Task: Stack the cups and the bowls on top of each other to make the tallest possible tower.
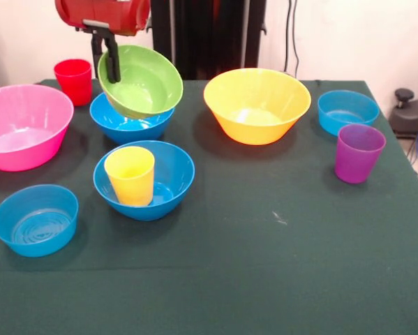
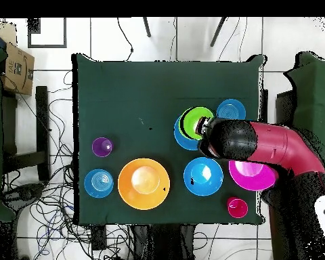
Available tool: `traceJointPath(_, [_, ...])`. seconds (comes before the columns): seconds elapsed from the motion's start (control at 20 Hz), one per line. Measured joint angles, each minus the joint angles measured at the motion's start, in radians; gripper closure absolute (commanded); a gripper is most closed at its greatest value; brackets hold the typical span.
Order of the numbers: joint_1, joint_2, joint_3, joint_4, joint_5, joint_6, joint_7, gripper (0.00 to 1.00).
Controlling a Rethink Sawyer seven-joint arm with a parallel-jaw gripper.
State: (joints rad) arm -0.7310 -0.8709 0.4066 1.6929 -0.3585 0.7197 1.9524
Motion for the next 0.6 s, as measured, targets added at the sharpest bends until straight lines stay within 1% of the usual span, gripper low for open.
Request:
traceJointPath(0.3, [-0.053,-0.011,0.034,0.004,0.0,0.0,0.0,1.0])
traceJointPath(0.6, [-0.102,-0.01,0.048,0.004,0.0,0.0,0.0,1.0])
